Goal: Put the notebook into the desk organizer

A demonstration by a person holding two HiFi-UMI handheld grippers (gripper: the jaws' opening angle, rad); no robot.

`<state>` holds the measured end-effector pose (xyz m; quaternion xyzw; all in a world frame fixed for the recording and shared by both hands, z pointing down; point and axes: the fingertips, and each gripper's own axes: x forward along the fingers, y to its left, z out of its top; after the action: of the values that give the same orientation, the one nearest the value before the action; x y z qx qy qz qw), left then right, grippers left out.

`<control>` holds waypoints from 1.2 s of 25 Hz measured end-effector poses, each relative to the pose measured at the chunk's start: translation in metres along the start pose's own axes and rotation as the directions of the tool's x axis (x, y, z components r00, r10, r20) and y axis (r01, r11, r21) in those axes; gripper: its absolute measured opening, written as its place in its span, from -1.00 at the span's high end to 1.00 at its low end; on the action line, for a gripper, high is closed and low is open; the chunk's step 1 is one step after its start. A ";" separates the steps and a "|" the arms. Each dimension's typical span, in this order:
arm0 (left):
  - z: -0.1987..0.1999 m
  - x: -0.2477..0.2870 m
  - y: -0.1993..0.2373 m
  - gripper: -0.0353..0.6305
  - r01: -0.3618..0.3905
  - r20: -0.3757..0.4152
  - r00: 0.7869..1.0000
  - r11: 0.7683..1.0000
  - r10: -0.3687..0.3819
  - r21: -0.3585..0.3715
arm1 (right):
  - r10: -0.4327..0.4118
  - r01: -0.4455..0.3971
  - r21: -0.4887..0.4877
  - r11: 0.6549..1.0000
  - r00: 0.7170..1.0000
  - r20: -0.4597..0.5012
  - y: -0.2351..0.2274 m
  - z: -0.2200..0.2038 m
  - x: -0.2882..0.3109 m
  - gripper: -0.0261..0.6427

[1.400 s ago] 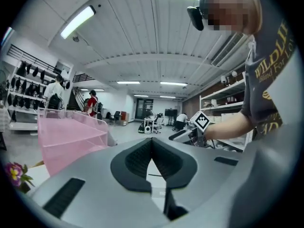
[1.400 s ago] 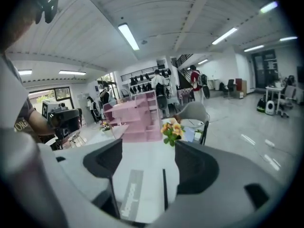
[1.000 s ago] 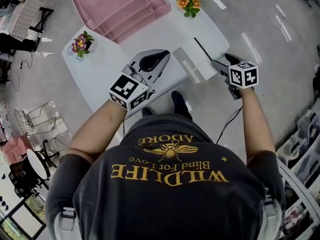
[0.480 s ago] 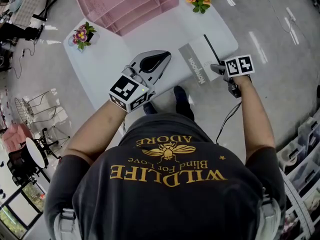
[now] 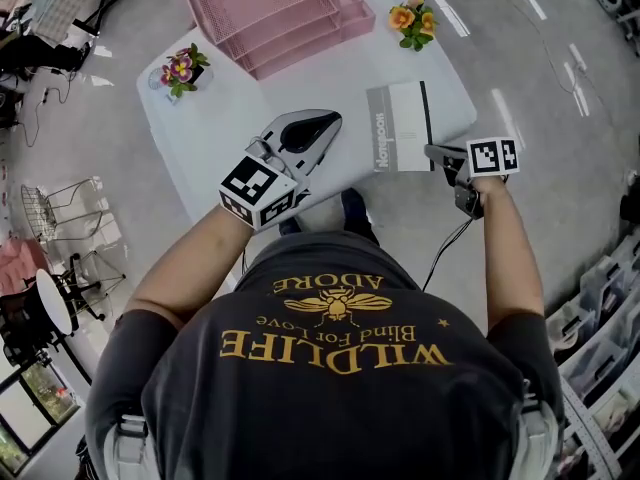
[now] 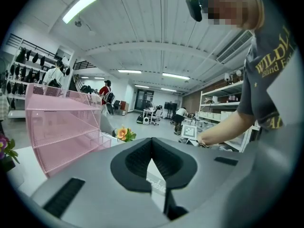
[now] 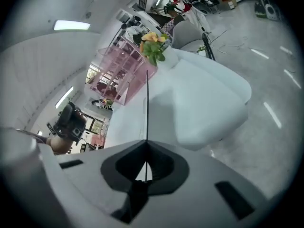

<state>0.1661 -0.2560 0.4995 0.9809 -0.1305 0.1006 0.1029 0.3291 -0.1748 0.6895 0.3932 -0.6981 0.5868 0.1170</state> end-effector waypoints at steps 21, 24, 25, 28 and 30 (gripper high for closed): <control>0.111 -0.142 0.088 0.89 -0.278 0.211 0.941 0.960 0.264 0.038 | 0.260 -0.162 -0.490 0.856 0.956 0.138 0.266 0.198 -0.050 0.90; 0.120 -0.164 0.097 0.89 -0.318 0.233 0.924 0.948 0.303 0.029 | 0.310 -0.205 -0.550 0.810 0.945 0.105 0.309 0.223 -0.047 0.90; 0.123 -0.170 0.101 0.89 -0.332 0.238 0.918 0.943 0.317 0.026 | 0.321 -0.214 -0.569 0.794 0.943 0.093 0.321 0.231 -0.045 0.90; 0.133 -0.190 0.116 0.89 -0.382 0.249 0.897 0.924 0.364 0.026 | 0.336 -0.232 -0.615 0.754 0.940 0.056 0.351 0.259 -0.032 0.90; 0.134 -0.206 0.130 0.89 -0.417 0.256 0.881 0.909 0.399 0.020 | 0.344 -0.249 -0.630 0.736 0.938 0.031 0.366 0.276 -0.013 0.90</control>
<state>-0.0420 -0.3607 0.3478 0.9393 -0.3420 0.0026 0.0257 0.1690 -0.4200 0.3369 0.2582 -0.9113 0.3072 0.0927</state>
